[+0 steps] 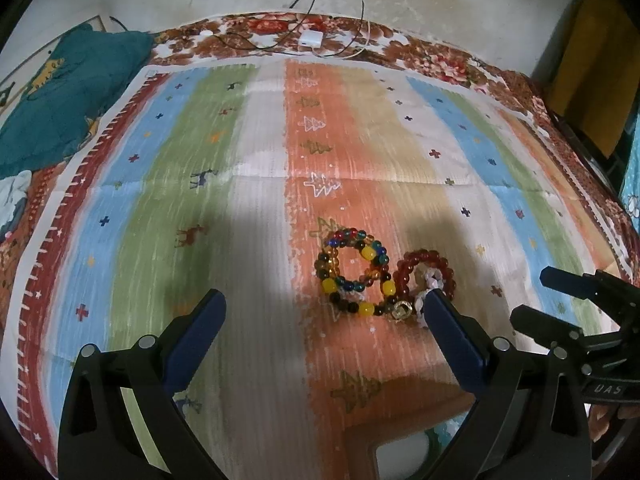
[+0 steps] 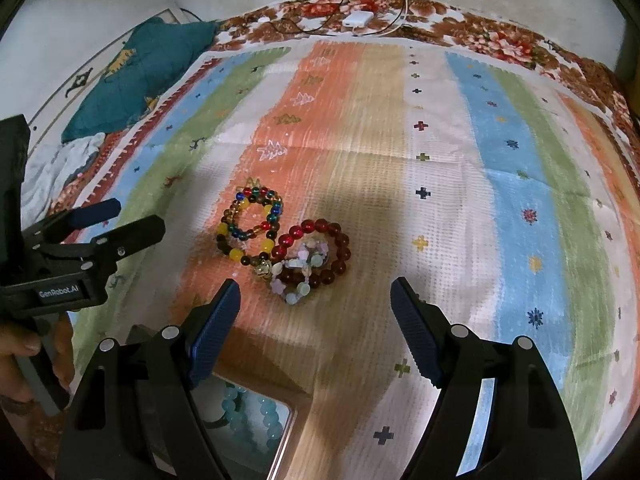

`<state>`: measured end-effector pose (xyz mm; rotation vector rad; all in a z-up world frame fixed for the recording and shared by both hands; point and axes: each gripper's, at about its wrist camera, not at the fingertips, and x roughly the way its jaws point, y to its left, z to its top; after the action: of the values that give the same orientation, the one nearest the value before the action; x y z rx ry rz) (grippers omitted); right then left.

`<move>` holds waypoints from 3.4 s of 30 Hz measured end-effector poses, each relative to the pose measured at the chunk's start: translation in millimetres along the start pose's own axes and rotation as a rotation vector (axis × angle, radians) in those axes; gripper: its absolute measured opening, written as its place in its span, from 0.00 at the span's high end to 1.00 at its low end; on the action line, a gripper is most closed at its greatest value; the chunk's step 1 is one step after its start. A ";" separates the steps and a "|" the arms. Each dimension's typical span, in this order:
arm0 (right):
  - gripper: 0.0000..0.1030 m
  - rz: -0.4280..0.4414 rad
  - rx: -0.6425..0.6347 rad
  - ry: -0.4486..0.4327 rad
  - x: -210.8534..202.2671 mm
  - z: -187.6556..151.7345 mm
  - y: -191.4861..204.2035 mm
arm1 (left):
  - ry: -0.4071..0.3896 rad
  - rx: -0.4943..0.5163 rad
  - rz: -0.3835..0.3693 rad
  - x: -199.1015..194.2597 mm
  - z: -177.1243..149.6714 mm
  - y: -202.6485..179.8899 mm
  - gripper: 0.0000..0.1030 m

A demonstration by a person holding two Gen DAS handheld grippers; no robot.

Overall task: Organize jewelry
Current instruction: 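Move both tools back over the remaining bracelets, then grasp the multicolour bead bracelet with the left tool while the right tool grasps the white stone bracelet, then lift the multicolour bracelet with the left tool while the right tool carries the white bracelet toward the tin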

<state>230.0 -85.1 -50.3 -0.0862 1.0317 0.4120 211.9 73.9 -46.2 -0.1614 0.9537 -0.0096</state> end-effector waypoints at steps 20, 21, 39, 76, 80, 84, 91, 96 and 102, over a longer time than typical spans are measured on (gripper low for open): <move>0.25 -0.017 0.027 0.088 41.3 10.4 -7.2 | 0.067 -0.022 -0.030 39.3 15.9 6.6 0.07; 0.25 -0.017 0.030 0.095 44.2 10.5 -8.1 | 0.068 -0.022 -0.030 40.2 16.6 6.6 0.07; 0.25 0.022 0.069 0.131 68.1 21.0 -12.4 | 0.132 0.000 -0.039 75.0 26.7 6.4 0.36; 0.90 0.080 0.027 0.201 94.8 16.6 -4.8 | 0.148 0.088 -0.027 98.7 26.5 -4.6 0.91; 0.90 0.074 0.018 0.191 90.0 17.9 -4.2 | 0.136 0.066 -0.032 90.6 29.5 2.0 0.92; 0.90 0.074 0.016 0.165 79.3 22.2 -4.0 | 0.125 0.049 -0.044 80.6 32.6 4.8 0.92; 0.90 0.072 -0.011 0.124 59.6 26.8 -0.4 | 0.095 0.054 -0.064 62.1 35.4 -3.0 0.92; 0.90 0.077 -0.049 0.099 44.6 29.9 8.3 | 0.083 0.059 -0.064 54.1 36.4 -7.8 0.92; 0.90 0.072 -0.084 0.077 35.1 32.0 15.4 | 0.071 0.059 -0.058 45.5 36.5 -9.3 0.92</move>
<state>265.9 -52.4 -61.6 -0.1408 1.0960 0.5211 268.5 65.9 -61.1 -0.1346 1.0178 -0.0975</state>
